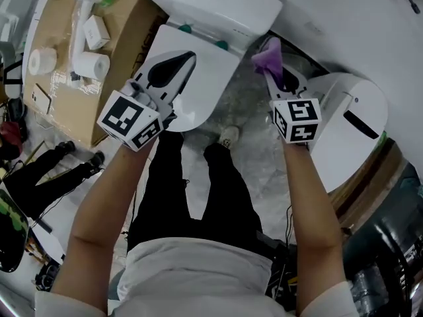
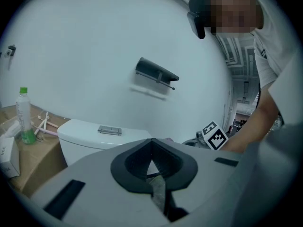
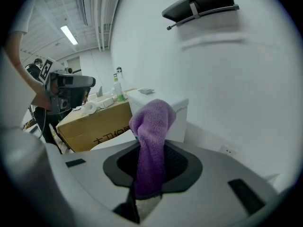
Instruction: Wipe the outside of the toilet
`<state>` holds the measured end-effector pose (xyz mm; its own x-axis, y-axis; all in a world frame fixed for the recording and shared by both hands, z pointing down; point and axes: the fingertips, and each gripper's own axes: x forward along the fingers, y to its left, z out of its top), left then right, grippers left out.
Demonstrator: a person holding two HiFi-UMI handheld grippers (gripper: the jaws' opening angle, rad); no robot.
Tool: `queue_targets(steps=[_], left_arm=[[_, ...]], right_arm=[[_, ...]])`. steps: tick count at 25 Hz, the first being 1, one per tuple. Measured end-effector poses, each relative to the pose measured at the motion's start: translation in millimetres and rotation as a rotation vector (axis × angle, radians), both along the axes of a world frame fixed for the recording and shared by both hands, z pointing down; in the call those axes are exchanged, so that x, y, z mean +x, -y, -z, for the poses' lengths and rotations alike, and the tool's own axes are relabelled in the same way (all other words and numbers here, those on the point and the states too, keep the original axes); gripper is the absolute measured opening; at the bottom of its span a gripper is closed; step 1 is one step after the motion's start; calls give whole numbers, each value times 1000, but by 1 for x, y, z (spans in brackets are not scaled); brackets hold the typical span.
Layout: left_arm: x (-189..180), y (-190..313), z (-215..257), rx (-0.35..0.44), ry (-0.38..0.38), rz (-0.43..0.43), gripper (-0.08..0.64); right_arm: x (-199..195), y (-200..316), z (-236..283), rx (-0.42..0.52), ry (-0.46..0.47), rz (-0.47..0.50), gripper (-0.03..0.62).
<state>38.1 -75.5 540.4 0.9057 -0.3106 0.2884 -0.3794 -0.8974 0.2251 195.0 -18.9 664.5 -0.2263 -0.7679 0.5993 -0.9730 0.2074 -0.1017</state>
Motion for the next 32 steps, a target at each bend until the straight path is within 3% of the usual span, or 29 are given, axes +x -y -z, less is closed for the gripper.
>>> queue_targets(steps=[8, 15, 21, 26, 32], left_arm=[[-29, 20, -21, -44, -33, -36, 6], [-71, 42, -47, -59, -32, -35, 6], [-109, 71, -46, -73, -56, -5, 6], [-146, 83, -36, -80, -85, 10, 6], [-179, 92, -34, -99, -96, 55, 6]], right_arm=[[-22, 62, -34, 32, 11, -66, 95], [-53, 91, -51, -8, 52, -116, 94], [-123, 159, -43, 10, 82, -30, 94], [-191, 222, -38, 11, 164, -15, 94], [-247, 279, -39, 7, 188, 12, 94]])
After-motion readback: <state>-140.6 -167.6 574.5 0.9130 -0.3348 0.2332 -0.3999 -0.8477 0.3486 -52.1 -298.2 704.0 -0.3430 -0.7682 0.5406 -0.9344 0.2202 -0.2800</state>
